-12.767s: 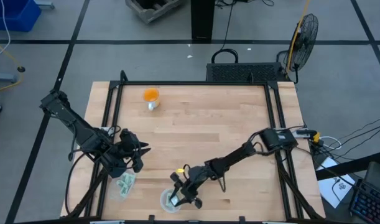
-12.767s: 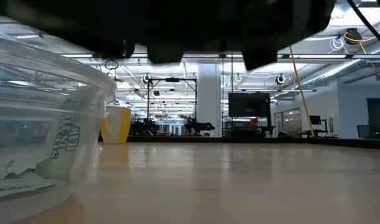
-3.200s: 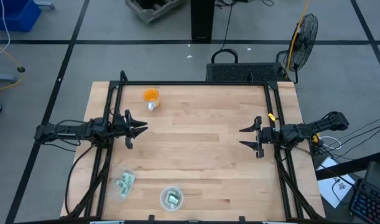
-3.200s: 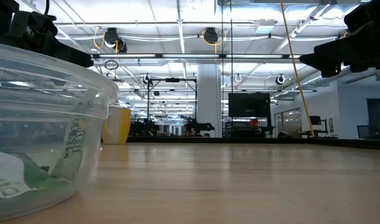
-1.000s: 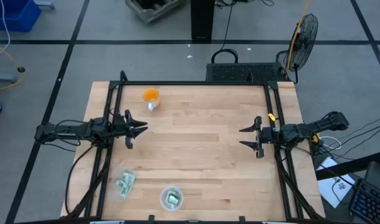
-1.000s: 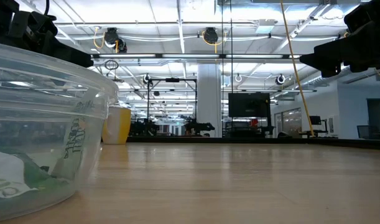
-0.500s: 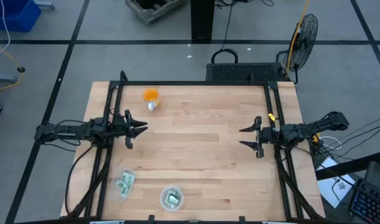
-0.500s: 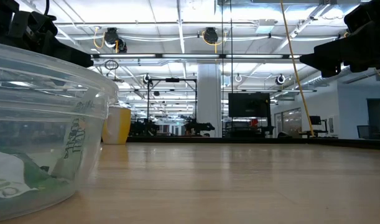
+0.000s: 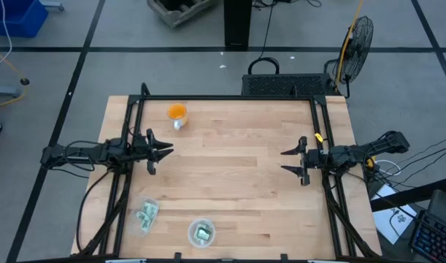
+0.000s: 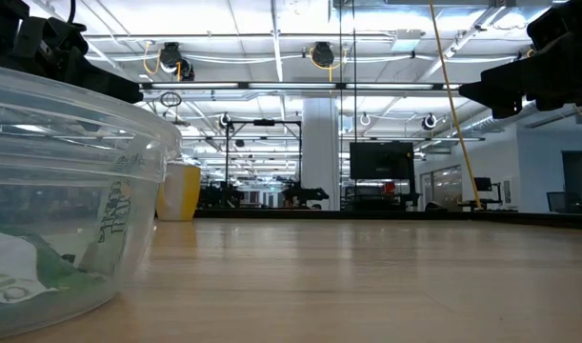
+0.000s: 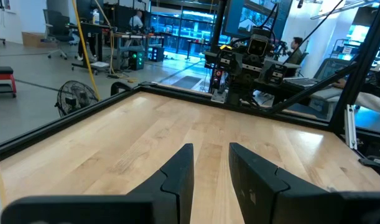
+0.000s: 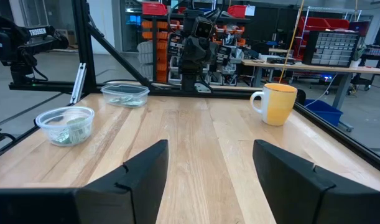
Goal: Pick and place items into bin
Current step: Return to Home Position
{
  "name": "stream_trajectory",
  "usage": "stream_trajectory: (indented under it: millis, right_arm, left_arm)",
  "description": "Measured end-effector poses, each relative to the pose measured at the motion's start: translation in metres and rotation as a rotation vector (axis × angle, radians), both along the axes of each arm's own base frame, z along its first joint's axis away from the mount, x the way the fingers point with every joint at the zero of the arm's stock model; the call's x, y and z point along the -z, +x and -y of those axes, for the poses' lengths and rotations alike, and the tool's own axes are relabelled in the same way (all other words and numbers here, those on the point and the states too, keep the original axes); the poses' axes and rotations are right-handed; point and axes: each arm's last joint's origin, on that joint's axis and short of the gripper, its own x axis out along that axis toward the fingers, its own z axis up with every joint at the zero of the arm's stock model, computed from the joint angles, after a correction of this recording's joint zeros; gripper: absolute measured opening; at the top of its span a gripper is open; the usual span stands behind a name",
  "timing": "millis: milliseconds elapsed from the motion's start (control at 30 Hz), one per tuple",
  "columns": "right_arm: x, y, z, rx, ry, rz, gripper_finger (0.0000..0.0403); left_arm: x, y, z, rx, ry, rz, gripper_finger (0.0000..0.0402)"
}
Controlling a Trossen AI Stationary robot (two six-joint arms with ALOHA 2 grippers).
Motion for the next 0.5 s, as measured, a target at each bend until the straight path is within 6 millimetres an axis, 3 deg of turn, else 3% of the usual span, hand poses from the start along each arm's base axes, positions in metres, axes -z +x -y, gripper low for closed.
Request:
stream_trajectory:
  millis: [500]
  right_arm:
    - [0.0000,0.0000,0.0000,0.000,0.000,0.000,0.0229]
  left_arm:
    - [0.0000,0.0000,0.0000,0.000,0.000,0.000,0.0106]
